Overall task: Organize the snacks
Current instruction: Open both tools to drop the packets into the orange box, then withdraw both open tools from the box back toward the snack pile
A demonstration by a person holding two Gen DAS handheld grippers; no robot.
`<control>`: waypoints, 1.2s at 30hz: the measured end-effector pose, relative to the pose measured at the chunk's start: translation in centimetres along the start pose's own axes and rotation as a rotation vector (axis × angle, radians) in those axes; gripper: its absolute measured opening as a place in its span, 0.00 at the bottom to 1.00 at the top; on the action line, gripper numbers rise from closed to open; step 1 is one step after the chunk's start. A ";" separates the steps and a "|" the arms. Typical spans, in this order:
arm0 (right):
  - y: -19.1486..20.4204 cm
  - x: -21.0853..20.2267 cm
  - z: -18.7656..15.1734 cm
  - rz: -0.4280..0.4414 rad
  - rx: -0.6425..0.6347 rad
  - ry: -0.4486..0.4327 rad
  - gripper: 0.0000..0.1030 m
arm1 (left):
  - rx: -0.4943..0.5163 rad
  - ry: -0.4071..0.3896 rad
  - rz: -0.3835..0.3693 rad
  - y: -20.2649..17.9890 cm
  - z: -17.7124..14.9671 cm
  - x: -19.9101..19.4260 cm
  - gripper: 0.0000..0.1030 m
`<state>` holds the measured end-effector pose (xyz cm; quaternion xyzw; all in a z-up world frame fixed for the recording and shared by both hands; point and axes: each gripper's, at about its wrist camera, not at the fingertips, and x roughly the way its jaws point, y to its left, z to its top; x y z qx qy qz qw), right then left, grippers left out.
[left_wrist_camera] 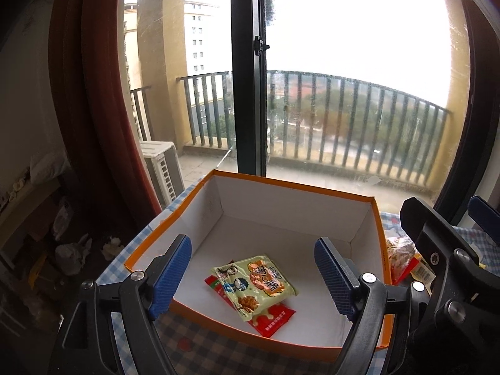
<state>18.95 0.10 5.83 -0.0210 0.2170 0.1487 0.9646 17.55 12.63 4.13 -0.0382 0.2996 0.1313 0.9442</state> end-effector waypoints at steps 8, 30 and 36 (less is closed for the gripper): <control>-4.2 -3.1 -1.4 -0.075 0.040 -0.003 0.91 | 0.050 -0.020 -0.060 -4.9 -1.5 -2.1 0.83; -18.8 -11.7 -7.8 -0.217 0.168 0.041 0.94 | 0.167 -0.025 -0.200 -18.6 -7.3 -6.9 0.99; -21.2 -11.8 -9.6 -0.214 0.195 0.077 0.95 | 0.185 0.006 -0.204 -20.9 -9.1 -6.6 0.99</control>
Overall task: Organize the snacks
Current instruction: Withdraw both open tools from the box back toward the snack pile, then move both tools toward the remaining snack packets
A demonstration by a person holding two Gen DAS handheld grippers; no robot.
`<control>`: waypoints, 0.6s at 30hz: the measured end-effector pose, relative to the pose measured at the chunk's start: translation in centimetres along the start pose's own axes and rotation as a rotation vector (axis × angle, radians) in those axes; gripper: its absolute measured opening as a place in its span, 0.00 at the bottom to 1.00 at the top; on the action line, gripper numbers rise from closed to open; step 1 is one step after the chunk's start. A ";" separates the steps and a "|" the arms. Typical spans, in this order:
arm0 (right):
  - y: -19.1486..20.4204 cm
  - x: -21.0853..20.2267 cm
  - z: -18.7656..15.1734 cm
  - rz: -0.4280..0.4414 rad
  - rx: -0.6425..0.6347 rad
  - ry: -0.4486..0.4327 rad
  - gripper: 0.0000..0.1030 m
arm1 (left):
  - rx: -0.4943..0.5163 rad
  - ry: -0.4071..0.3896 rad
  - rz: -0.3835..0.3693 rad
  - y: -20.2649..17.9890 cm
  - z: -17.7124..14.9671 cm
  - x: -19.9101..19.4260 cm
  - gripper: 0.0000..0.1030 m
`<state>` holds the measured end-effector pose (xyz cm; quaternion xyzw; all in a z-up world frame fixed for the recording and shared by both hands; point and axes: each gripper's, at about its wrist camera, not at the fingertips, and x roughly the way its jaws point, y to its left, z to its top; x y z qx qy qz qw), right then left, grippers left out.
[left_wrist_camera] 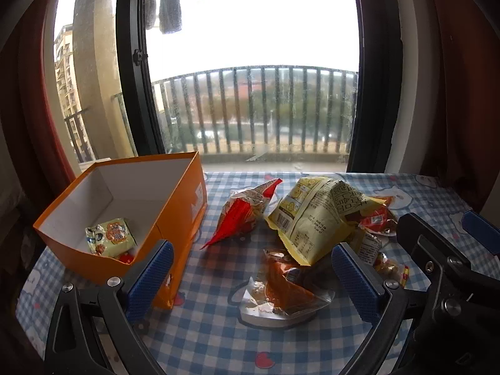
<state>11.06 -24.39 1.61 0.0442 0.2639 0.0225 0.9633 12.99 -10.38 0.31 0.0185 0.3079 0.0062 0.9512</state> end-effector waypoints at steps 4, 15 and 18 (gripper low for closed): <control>-1.2 0.6 -0.7 -0.011 0.007 0.024 0.95 | 0.012 0.019 0.000 -1.2 -0.9 0.8 0.99; -3.1 4.1 -3.2 -0.019 0.032 0.112 0.94 | 0.032 0.107 0.011 -2.1 -2.8 4.5 0.99; -3.6 5.2 -3.5 -0.018 0.052 0.136 0.94 | 0.027 0.125 0.014 -2.0 -2.9 5.3 0.99</control>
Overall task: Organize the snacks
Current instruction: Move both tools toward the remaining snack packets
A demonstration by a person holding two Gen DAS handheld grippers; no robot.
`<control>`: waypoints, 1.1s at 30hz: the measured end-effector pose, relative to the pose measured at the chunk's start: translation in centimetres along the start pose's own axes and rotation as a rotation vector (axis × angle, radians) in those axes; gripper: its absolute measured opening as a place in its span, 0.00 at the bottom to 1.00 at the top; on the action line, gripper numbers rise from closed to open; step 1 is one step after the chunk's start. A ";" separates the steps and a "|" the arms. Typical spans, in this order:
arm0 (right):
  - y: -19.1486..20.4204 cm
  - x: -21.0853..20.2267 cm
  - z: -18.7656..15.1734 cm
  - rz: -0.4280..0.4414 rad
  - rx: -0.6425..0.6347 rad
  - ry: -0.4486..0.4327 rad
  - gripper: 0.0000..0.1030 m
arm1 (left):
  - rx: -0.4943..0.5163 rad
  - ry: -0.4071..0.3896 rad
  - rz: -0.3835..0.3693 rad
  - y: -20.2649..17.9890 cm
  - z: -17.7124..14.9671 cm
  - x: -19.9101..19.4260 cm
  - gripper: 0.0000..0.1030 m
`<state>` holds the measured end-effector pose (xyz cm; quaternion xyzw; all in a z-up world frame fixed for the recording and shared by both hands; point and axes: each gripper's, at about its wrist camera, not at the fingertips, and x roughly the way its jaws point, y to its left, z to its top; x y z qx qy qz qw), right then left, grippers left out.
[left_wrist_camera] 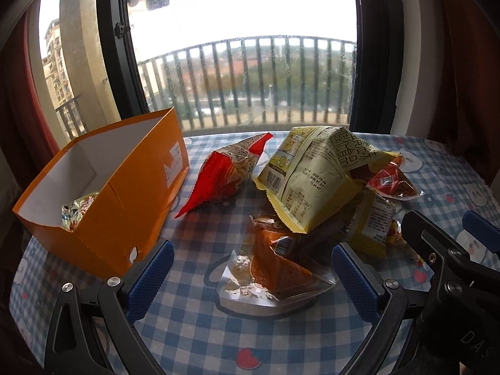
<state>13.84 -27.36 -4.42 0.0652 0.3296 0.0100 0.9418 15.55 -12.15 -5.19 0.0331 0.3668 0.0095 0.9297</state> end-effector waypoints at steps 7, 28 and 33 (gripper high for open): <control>-0.6 2.0 0.0 0.009 0.018 0.040 0.94 | -0.001 0.041 -0.010 -0.2 0.3 1.8 0.99; -3.9 5.1 -0.7 -0.022 0.037 0.147 0.94 | 0.042 0.121 -0.033 -3.5 -0.3 4.4 0.98; -4.3 5.8 -1.0 -0.015 0.033 0.172 0.94 | 0.050 0.132 -0.018 -3.9 -0.5 4.6 0.98</control>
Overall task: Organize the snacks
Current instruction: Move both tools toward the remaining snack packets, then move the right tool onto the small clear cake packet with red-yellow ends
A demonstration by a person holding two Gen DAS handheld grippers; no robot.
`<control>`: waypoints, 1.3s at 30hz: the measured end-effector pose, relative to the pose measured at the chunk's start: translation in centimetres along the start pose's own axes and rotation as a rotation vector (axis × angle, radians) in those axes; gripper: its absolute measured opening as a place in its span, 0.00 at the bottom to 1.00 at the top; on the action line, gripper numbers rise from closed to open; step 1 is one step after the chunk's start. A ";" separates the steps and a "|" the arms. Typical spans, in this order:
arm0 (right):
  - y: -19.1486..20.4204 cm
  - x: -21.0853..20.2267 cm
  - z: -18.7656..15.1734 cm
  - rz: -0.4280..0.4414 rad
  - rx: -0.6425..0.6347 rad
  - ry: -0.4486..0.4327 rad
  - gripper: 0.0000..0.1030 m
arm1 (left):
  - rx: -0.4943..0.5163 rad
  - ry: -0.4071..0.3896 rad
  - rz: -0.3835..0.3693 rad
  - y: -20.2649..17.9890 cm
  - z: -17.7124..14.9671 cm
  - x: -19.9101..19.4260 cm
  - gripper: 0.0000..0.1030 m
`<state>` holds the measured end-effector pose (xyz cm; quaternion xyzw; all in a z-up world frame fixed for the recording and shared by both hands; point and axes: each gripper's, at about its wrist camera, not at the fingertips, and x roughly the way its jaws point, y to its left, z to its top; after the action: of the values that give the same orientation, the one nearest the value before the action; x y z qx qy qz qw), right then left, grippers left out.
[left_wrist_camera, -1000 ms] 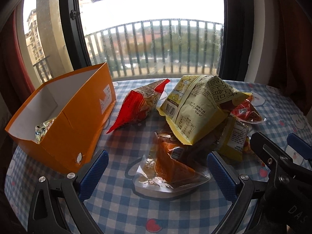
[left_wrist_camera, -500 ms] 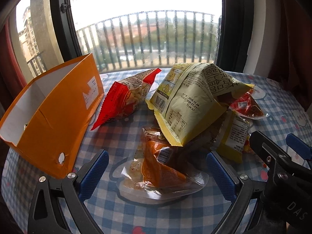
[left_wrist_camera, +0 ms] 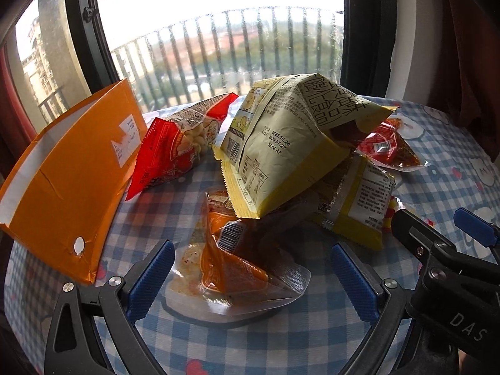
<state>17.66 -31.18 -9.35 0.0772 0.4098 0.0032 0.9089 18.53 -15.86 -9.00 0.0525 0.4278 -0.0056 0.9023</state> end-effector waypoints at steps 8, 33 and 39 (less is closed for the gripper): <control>0.0 2.0 -0.2 -0.012 -0.033 0.061 0.94 | 0.018 0.031 0.020 -0.9 -0.5 1.1 0.97; 0.5 3.0 -0.9 -0.023 -0.081 0.116 0.73 | 0.004 0.072 0.005 -0.3 -1.3 2.0 0.96; 0.7 2.6 -0.8 -0.008 -0.079 0.127 0.58 | 0.010 0.073 -0.008 -0.8 -1.2 2.1 0.96</control>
<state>18.87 -30.18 -11.72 0.0393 0.4663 0.0207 0.8835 18.86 -16.42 -11.45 0.0556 0.4606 -0.0092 0.8858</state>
